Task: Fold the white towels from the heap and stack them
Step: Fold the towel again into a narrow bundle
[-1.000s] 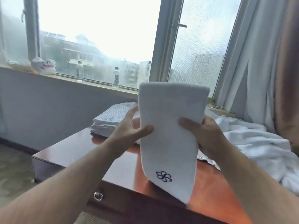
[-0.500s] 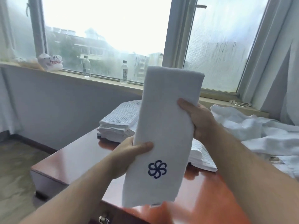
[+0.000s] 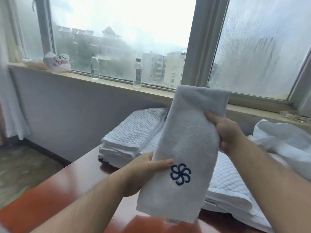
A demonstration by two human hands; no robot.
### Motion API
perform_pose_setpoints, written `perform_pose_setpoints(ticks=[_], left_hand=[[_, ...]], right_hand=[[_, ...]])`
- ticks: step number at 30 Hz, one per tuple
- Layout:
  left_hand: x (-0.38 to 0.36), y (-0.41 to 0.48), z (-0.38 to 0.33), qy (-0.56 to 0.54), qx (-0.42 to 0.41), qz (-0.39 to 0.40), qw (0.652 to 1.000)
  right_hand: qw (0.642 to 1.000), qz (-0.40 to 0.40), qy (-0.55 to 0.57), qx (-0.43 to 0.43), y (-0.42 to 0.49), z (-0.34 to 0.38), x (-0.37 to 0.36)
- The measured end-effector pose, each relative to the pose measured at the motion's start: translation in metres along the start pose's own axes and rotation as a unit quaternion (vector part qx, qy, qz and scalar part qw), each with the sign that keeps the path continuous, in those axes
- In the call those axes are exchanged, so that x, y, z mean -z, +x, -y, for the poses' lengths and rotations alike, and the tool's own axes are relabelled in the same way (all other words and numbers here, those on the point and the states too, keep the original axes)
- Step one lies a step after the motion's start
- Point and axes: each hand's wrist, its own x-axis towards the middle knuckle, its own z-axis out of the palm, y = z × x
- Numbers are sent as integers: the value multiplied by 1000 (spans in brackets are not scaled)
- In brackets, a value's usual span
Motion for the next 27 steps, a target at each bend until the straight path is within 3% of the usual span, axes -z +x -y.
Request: perform_pose_setpoints(ticks=[8,13,16,24,27], left_hand=[[38,59,-42,-21,44,-55,997],[51,93,-47,-15,117,-79,990],[55,111,-33,98,140,-156,973],[59,128,-25,231,127,-195,945],[53,128,-21,372,81,-256,889]], right_hand=[[999,18,-27,-18,92,10,-32],[999,1,-41,-36,149,-19,-23],[994,-39,-79,-63,171,-71,2],[993,-62,-89,-41,193,-101,22],[992,-64,-103,-18,194,-105,22]])
